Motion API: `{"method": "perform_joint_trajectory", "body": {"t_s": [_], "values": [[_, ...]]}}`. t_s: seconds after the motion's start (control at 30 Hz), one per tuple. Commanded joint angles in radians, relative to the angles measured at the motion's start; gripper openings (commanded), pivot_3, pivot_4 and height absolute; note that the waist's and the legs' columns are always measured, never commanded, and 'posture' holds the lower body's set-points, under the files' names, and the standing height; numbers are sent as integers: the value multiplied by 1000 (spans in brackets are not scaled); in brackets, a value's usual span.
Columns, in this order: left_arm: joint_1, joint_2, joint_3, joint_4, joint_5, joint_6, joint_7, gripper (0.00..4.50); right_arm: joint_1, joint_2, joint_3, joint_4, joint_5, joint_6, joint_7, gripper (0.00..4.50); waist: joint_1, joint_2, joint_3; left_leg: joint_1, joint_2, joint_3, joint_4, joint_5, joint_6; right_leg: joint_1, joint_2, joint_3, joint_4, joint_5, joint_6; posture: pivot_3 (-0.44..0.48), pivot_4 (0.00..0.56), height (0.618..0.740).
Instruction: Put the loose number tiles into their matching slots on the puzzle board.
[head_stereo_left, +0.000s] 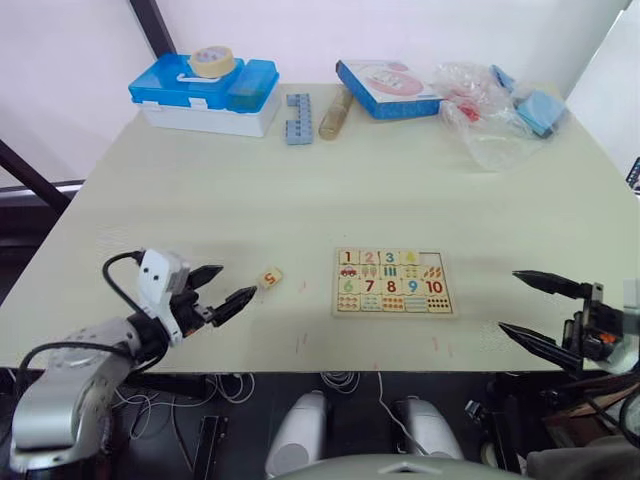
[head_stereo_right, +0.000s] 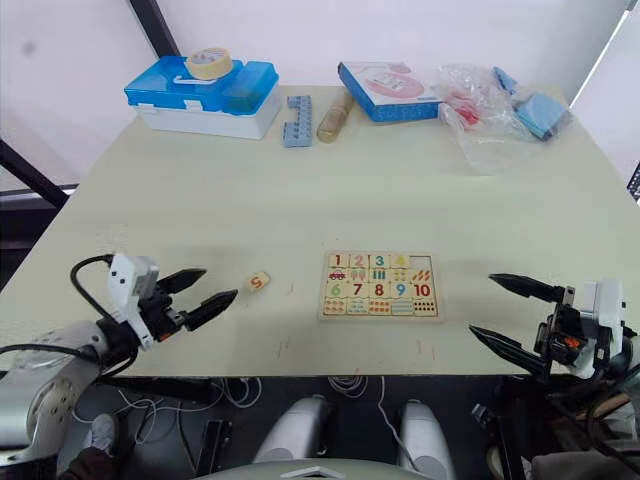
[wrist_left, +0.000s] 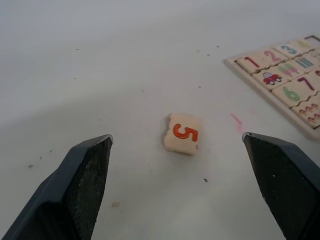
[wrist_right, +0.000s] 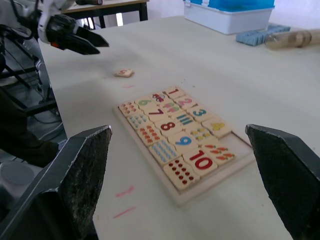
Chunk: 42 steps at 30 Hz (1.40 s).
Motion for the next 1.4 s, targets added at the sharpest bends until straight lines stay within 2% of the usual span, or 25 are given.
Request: {"method": "perform_joint_trajectory", "body": {"t_s": [0.03, 0.27, 0.7, 0.9, 1.0, 1.17, 1.27, 1.4], "values": [[-42, 49, -54, 70, 31, -61, -72, 4423, -18, 8, 6, -42, 10, -12, -18, 4500, -2, 0, 0, 0, 0, 0, -1, 0, 0, 0, 0, 0, 0, 0, 0, 0, 150, 740], [-176, 106, -160, 259, 96, -164, -177, 4423, -18, 25, 22, -77, 1, -22, -47, 4500, -1, -1, 0, -1, 0, 0, -3, 0, 0, -1, 0, 0, -2, 0, 0, 0, 150, 740], [-290, 92, -257, 390, 161, -211, -204, 4423, 3, 49, 32, -134, -9, -26, -108, 4500, -20, -1, 0, 0, 0, -2, -7, 0, 0, -2, 0, 1, -3, 1, 0, 0, 150, 740], [-289, 87, -286, 406, 187, -225, -201, 4423, 8, 52, 35, -149, -10, -25, -124, 4500, -20, -1, 0, 1, 0, -2, -7, 0, 0, -2, 0, 1, -3, 2, 3, 0, 150, 740], [-267, 89, -293, 393, 196, -235, -202, 3577, 10, 51, 34, -151, -10, -25, -126, 4500, -20, -1, 0, 1, 0, -2, -7, 0, 0, -2, 0, 2, -3, 2, 3, 0, 150, 740], [-230, 87, -279, 355, 190, -223, -183, 1143, -1, 46, 37, -140, -11, -26, -124, 4500, -20, 0, 0, 1, 1, -2, -7, 0, 0, -2, 0, 2, -3, 1, 0, 0, 150, 740], [-195, 69, -242, 288, 168, -179, -124, 962, -13, 44, 43, -130, -14, -27, -119, 4500, -21, 0, 0, 2, 1, -1, -8, 0, 0, -2, 0, 3, -3, 1, 0, 0, 150, 740], [-110, -4, -138, 77, 99, -20, 51, 962, -35, 40, 49, -116, -14, -27, -107, 4500, -22, 0, 0, 2, 2, -1, -8, 0, 0, -2, 0, 3, -3, 1, 1, 0, 150, 740]]}}
